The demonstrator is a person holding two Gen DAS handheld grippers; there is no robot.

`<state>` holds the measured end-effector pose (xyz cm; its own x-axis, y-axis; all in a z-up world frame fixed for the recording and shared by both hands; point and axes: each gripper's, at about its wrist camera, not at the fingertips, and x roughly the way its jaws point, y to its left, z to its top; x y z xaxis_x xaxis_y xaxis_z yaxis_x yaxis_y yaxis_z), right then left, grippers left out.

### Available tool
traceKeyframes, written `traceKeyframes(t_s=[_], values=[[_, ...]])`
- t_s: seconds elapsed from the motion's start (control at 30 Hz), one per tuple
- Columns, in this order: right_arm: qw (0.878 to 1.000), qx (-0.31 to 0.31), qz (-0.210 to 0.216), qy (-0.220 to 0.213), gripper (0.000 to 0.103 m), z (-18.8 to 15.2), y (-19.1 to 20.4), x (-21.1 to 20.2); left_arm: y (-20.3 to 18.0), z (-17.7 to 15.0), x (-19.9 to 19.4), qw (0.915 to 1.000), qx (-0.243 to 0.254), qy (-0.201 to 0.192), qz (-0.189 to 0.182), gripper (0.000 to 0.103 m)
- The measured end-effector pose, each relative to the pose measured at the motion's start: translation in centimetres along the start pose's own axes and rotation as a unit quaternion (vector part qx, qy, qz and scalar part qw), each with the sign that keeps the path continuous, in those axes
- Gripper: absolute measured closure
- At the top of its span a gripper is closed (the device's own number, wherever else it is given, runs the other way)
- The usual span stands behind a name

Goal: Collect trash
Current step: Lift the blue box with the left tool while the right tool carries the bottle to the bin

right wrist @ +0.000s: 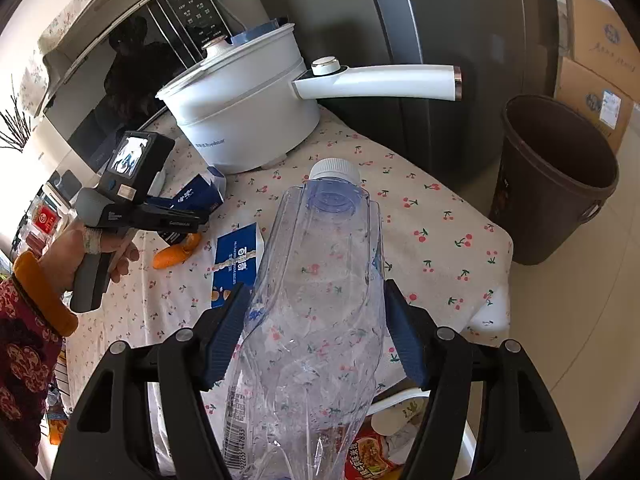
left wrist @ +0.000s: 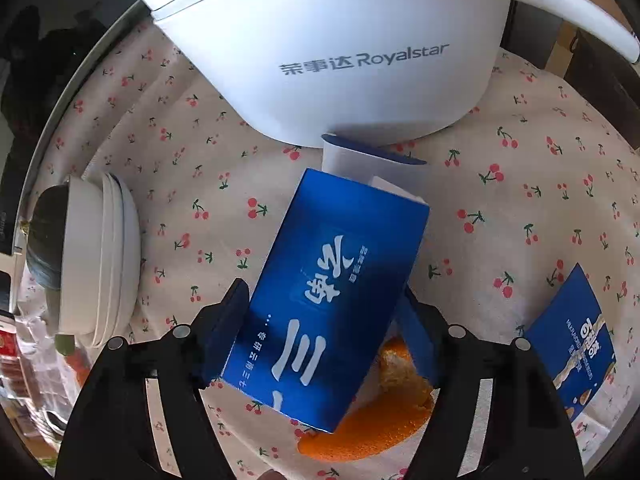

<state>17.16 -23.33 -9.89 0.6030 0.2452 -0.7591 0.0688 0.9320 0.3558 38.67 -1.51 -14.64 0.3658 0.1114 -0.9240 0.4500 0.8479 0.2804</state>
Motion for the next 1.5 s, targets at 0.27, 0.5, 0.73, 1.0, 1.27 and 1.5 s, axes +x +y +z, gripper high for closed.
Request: traceKeyframes(t_s=[0.27, 0.5, 0.73, 1.0, 1.27, 1.5], values=[[1.0, -0.001, -0.005, 0.002, 0.037, -0.1, 0.1, 0.0, 1.9, -1.6, -1.4, 0.9976, -0.053, -0.042, -0.015, 0.051], [1.0, -0.005, -0.006, -0.007, 0.037, -0.1, 0.3, -0.4, 5.1, -2.9, -2.4, 0.9887, -0.13, -0.075, 0.0, 0.052], [1.0, -0.006, -0.012, -0.018, 0.037, -0.4, 0.3, -1.1, 6.5, -5.1, -4.3, 0.9727, -0.21, -0.098, 0.021, 0.052], [0.999, -0.019, -0.017, -0.04, 0.037, -0.8, 0.5, -2.8, 6.2, -8.8, -6.8, 0.9568, -0.265, -0.116, 0.026, 0.052], [0.997, -0.035, -0.031, -0.057, 0.037, -1.7, 0.8, -4.1, 3.3, -13.4, -9.9, 0.9441, -0.297, -0.143, 0.012, 0.052], [0.993, -0.069, -0.055, -0.075, 0.037, -3.9, 1.7, -6.2, -0.6, -17.4, -12.8, 0.9405, -0.296, -0.164, -0.026, 0.052]])
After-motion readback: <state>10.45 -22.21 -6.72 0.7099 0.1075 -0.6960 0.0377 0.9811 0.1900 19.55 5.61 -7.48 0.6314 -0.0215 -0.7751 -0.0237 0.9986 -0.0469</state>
